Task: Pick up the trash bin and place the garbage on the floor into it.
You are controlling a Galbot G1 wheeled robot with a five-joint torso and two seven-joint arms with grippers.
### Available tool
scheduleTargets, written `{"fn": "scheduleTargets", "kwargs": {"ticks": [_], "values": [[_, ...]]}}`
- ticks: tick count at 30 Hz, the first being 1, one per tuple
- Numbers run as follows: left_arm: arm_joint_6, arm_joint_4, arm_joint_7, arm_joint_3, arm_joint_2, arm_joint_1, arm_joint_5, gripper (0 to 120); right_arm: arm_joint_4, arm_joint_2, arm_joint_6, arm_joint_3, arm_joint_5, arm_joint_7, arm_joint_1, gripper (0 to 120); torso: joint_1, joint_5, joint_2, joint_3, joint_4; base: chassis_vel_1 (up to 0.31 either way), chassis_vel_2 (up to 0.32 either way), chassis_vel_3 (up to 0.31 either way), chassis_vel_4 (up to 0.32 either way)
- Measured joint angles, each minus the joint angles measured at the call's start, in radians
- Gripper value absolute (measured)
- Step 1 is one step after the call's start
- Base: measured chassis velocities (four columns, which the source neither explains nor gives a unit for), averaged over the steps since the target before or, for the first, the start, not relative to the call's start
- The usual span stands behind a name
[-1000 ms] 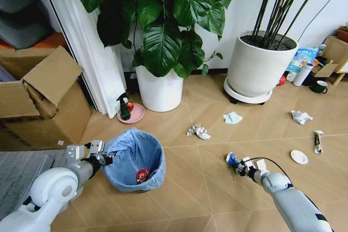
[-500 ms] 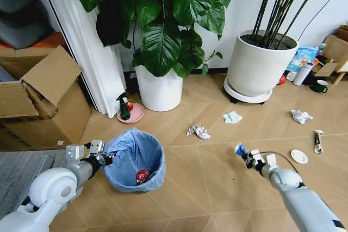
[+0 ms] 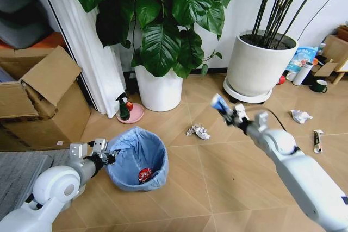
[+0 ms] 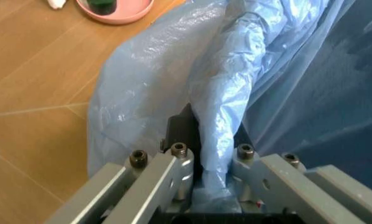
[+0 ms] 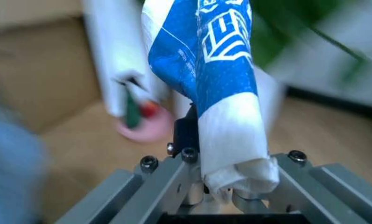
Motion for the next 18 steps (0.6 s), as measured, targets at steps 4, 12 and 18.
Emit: {"fn": "scheduleTargets", "kwargs": {"ticks": [4,12,18], "values": [[0.0,0.009,-0.001,0.008,-0.005,-0.009,0.001,2,0.089,0.002,-0.027,-0.139,0.069,0.019,0.101,1,0.0,0.0004,0.0,0.0,-0.0001,0.0,0.0,0.0,0.0],[0.0,0.033,-0.002,0.048,-0.008,-0.077,-0.009,2,0.186,0.031,-0.061,-0.376,0.181,0.076,0.181,1,0.0,0.0006,0.0,0.0,-0.0004,0.0,0.0,0.0,0.0],[0.0,0.041,-0.014,0.066,-0.01,-0.112,-0.024,2,0.193,0.045,-0.089,-0.467,0.172,0.085,0.184,2,0.0,0.0006,0.0,0.0,-0.0007,0.0,0.0,0.0,0.0]]}}
